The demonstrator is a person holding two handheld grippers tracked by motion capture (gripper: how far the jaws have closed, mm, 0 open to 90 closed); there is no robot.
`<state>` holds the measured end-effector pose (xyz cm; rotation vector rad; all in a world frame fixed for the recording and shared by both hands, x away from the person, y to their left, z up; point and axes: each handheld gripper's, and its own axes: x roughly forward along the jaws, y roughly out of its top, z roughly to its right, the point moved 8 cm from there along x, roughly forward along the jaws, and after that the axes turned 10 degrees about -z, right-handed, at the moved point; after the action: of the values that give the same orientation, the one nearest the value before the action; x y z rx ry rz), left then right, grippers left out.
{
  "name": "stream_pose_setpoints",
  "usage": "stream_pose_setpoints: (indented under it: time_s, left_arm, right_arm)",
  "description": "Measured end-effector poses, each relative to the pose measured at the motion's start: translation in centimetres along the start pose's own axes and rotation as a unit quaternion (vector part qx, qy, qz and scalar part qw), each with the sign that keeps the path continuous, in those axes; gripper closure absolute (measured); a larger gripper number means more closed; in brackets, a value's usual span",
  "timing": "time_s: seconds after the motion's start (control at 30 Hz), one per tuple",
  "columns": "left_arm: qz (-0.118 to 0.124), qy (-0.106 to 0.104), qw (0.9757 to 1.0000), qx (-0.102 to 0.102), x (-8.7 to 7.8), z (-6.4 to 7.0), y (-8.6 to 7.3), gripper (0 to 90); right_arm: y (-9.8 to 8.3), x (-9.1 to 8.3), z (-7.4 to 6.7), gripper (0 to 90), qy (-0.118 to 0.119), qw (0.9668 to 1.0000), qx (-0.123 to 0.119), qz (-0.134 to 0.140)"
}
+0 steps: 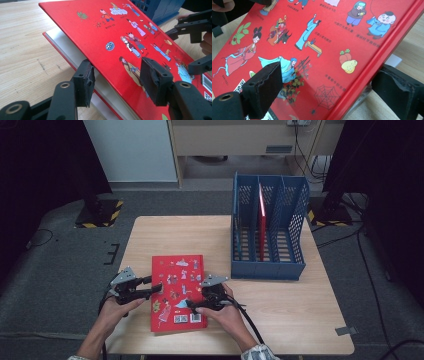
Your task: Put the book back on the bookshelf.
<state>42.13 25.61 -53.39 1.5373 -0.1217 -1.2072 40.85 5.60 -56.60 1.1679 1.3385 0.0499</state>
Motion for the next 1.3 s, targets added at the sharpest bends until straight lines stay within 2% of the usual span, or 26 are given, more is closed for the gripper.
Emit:
stream_pose_setpoints:
  time_s: [0.33, 0.57, 0.93, 1.07, 1.3]
  left_arm:
    - [0.005, -0.001, 1.0000, 0.006, -0.3, 0.1, 0.2, 47.3]
    - [0.019, -0.003, 0.9998, 0.006, -0.8, 0.3, 0.6, 50.7]
    - [0.038, 0.003, 0.9992, 0.011, -1.3, 0.6, 1.8, 54.8]
    - [0.040, 0.002, 0.9991, 0.013, -1.4, 0.7, 2.0, 55.7]
    - [0.042, 0.003, 0.9990, 0.016, -1.5, 1.0, 2.4, 56.7]
  right_arm:
    - [0.9, -0.1, 0.8, 14.6, 0.010, 0.9999, 0.004, 0.002]
    - [1.5, -0.9, 0.9, 20.8, 0.000, 1.0000, 0.000, 0.006]
    - [2.4, -2.3, 1.3, 25.4, -0.012, 0.9997, 0.000, 0.020]
    - [2.9, -3.0, 1.5, 30.3, -0.016, 0.9996, -0.004, 0.024]
    - [3.5, -3.8, 1.7, 31.3, -0.017, 0.9994, -0.008, 0.029]
